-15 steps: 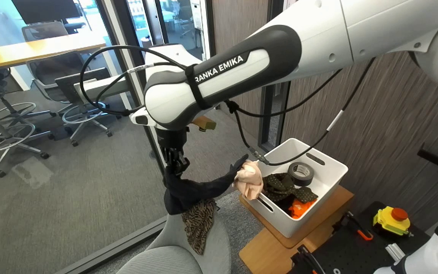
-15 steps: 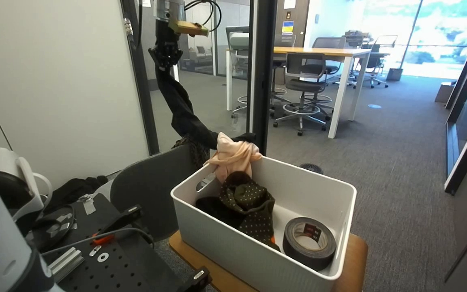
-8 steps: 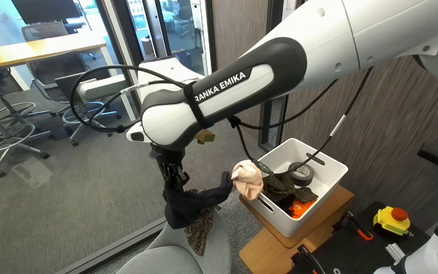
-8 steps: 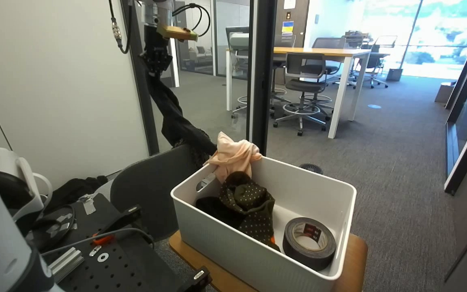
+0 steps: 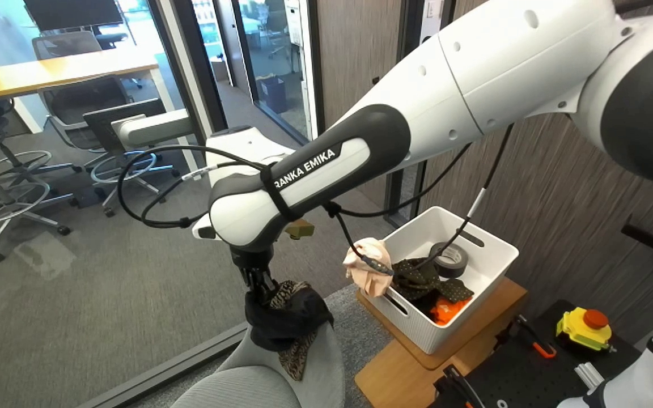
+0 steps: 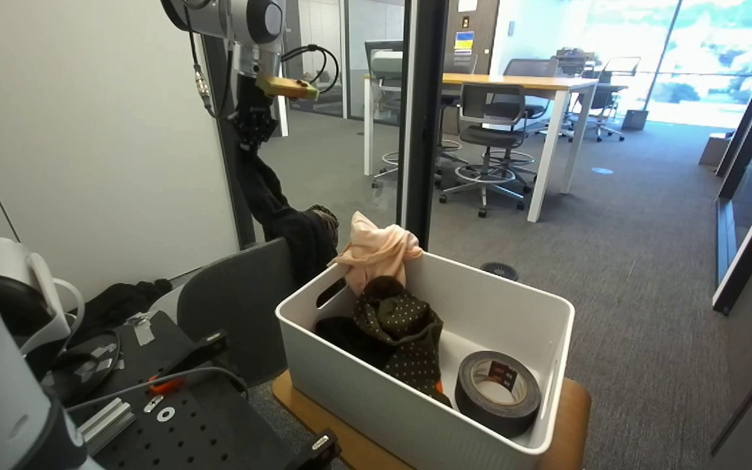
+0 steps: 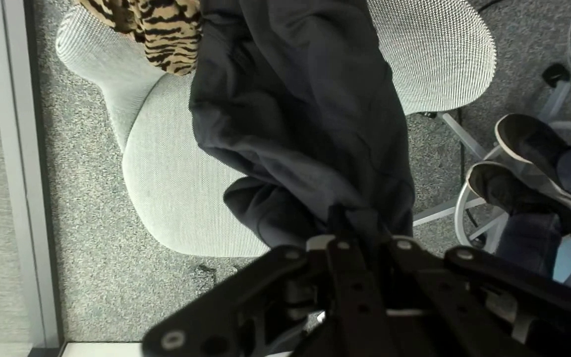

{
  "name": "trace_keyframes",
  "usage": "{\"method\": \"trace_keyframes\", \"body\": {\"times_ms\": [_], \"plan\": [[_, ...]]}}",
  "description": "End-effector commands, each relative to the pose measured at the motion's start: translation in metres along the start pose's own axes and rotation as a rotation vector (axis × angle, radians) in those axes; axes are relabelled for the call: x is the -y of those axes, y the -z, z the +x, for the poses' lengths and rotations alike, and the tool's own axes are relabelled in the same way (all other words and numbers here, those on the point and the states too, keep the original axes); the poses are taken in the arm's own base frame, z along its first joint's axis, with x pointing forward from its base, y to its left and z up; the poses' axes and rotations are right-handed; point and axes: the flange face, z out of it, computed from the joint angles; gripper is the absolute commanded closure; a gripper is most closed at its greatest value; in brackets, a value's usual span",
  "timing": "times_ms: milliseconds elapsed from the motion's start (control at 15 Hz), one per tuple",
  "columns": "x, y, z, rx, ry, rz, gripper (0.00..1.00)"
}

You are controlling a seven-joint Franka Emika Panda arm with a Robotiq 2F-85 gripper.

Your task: Take the black cloth out of the basket and hang it on the back of the white chair

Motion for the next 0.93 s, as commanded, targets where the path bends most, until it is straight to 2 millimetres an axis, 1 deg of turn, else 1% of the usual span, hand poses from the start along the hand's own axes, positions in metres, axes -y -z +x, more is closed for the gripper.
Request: {"method": "trace_keyframes", "body": {"times_ms": [0,200,400,600,867], "plan": [[-0.018,-0.013,-0.002,0.009,-0.031,0.006,0.90],[-0.029,-0.038,-0.009,0.036,-0.058,0.039,0.91],[-0.030,-0.061,-0.013,0.060,-0.067,0.084,0.90],[-0.031,-0.073,-0.015,0.064,-0.069,0.113,0.91],[-0.035,-0.075,-0.017,0.061,-0.080,0.132,0.91]]}}
